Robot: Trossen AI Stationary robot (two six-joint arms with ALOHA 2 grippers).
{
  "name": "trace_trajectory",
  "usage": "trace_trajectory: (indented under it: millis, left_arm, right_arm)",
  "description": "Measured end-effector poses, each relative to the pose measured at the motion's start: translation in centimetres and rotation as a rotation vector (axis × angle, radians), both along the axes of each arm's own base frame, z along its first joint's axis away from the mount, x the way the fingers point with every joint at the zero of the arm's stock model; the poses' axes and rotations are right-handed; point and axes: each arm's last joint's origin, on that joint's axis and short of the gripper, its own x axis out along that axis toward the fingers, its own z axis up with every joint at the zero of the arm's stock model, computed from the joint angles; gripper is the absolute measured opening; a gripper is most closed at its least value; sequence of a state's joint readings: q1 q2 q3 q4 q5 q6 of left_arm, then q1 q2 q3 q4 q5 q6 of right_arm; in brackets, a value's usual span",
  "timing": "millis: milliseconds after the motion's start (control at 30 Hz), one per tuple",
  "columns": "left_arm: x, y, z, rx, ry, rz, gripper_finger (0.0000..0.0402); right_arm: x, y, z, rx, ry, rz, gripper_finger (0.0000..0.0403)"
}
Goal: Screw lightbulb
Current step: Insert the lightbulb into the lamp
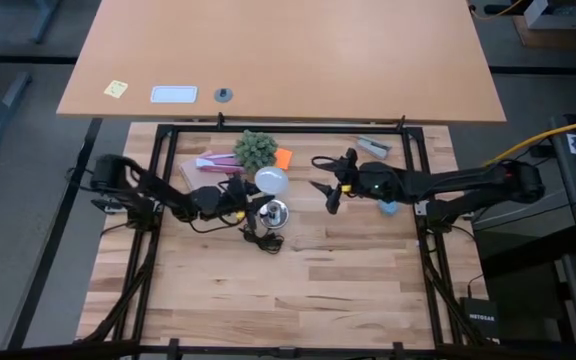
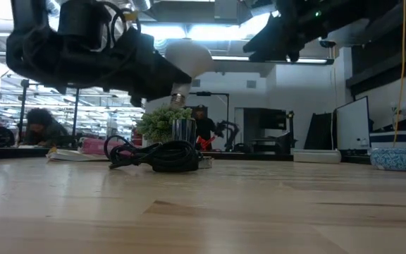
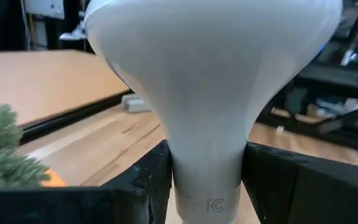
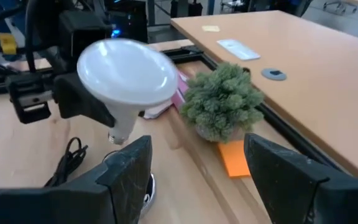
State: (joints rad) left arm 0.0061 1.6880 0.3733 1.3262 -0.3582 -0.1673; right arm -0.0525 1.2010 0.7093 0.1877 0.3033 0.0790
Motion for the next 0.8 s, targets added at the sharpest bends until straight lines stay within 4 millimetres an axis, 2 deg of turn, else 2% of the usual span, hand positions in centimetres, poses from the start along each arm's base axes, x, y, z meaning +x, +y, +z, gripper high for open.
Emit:
trace_trajectory:
  millis: [233, 400, 533, 800]
  left_arm:
    - [0.5, -0.5, -1.6, -0.034, -0.056, -0.079, 0.0150]
    - [0.5, -0.6, -1.9, -0.033, -0.043, -0.083, 0.0150]
    - [0.5, -0.5, -1.9, -0.019, -0.042, -0.081, 0.0150]
    - [1.4, -0.3, -2.2, -0.018, 0.023, -0.073, 0.0150]
  right_arm:
    - [2.2, -0.1, -2.3, 0.008, 0.002, 0.014, 0.0259]
    - [4.1, 0.0, -3.9, 0.027, -0.050, 0.079, 0.0259]
    - [4.9, 0.0, -4.9, 0.031, -0.049, 0.092, 0.0259]
    - [5.4, 0.1, -4.8, 0.034, -0.103, 0.128, 0.0259]
